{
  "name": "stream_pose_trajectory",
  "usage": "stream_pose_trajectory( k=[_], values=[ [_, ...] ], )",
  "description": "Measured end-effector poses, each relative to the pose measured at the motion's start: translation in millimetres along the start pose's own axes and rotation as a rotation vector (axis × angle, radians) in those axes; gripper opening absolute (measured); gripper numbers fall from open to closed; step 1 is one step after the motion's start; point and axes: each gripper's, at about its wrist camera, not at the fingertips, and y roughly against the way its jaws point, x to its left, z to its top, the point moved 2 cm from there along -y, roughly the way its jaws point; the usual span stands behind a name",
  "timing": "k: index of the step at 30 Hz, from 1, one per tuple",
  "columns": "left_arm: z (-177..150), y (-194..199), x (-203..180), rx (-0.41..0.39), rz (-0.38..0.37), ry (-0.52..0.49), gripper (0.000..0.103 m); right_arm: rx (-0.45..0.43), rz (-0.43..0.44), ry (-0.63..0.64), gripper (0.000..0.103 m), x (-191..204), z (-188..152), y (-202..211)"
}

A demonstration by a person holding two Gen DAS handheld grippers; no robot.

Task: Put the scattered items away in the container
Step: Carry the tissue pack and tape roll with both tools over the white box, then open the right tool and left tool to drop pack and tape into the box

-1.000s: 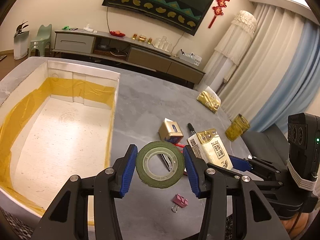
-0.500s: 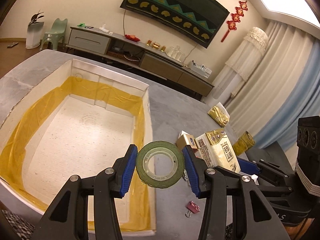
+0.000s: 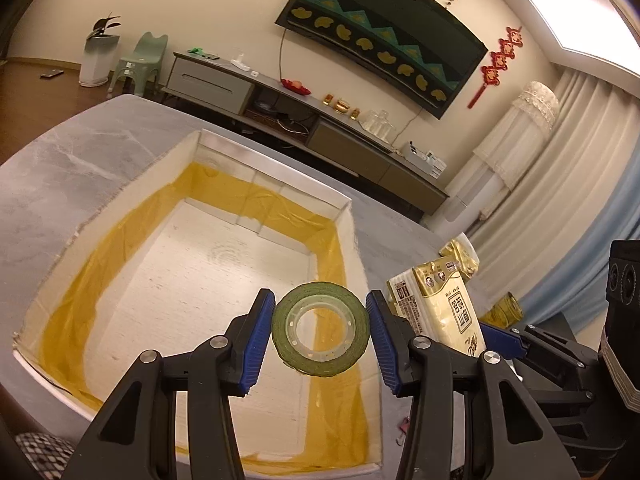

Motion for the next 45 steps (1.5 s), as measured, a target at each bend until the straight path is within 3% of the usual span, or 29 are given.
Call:
stream_pose_trajectory(
  k=[12, 29, 37, 45],
  values=[
    [45, -2, 32, -0.019, 0.112, -0.014, 0.049, 0.005, 0.012, 0.072, 0.054, 22, 41, -41],
    [90, -65, 46, 0.128, 0.148, -0.009, 0.049, 0.136, -0.013, 0.154, 0.054, 15, 76, -116],
    [96, -100, 51, 0.221, 0.157, 0.032, 0.049, 0.197, -0.023, 0.216, 0.055, 8, 82, -147],
    [92, -121, 57, 0.263, 0.190, 0.038, 0.049, 0.277, -0.024, 0.262, 0.056, 3, 86, -180]
  ],
)
